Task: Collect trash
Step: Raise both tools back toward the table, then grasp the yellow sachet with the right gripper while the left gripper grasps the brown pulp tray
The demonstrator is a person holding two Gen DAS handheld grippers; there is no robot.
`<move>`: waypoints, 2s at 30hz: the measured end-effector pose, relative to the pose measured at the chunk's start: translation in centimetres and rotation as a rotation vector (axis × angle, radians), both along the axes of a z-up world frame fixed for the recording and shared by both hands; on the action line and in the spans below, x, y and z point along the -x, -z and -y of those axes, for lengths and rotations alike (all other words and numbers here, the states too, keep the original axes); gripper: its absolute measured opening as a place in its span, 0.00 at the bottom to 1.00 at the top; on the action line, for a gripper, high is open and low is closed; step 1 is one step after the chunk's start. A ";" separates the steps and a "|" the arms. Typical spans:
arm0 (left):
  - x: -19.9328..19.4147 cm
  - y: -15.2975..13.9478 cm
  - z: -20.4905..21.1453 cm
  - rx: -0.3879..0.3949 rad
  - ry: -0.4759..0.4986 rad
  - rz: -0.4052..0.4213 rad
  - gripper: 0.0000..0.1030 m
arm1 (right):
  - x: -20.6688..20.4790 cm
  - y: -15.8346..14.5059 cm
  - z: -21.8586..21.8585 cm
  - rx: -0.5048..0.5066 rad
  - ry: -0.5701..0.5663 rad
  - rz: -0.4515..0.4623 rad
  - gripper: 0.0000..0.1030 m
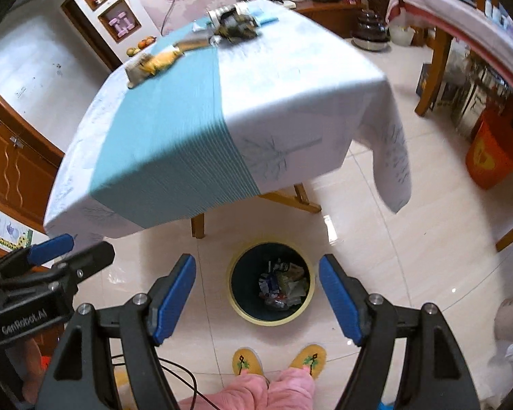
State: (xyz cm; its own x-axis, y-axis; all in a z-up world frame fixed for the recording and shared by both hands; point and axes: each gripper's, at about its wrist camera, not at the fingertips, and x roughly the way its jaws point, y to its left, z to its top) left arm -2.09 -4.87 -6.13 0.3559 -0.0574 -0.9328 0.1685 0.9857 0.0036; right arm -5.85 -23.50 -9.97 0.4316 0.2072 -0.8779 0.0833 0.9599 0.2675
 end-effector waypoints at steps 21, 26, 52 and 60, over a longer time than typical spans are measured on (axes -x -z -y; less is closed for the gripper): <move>-1.3 -14.2 -1.8 0.018 -0.102 0.223 0.76 | -2.4 -15.2 -1.3 0.050 -0.148 0.247 0.73; -2.0 -16.0 -2.1 0.014 -0.130 0.265 0.76 | -4.0 -16.8 -2.0 0.055 -0.200 0.300 0.73; -28.0 -10.6 -11.9 0.010 0.105 0.123 0.76 | -27.0 -10.7 -12.0 0.016 -0.038 0.079 0.73; -36.0 -6.9 -12.6 -0.012 0.232 0.057 0.76 | -35.8 -5.8 -14.4 -0.051 0.097 -0.050 0.73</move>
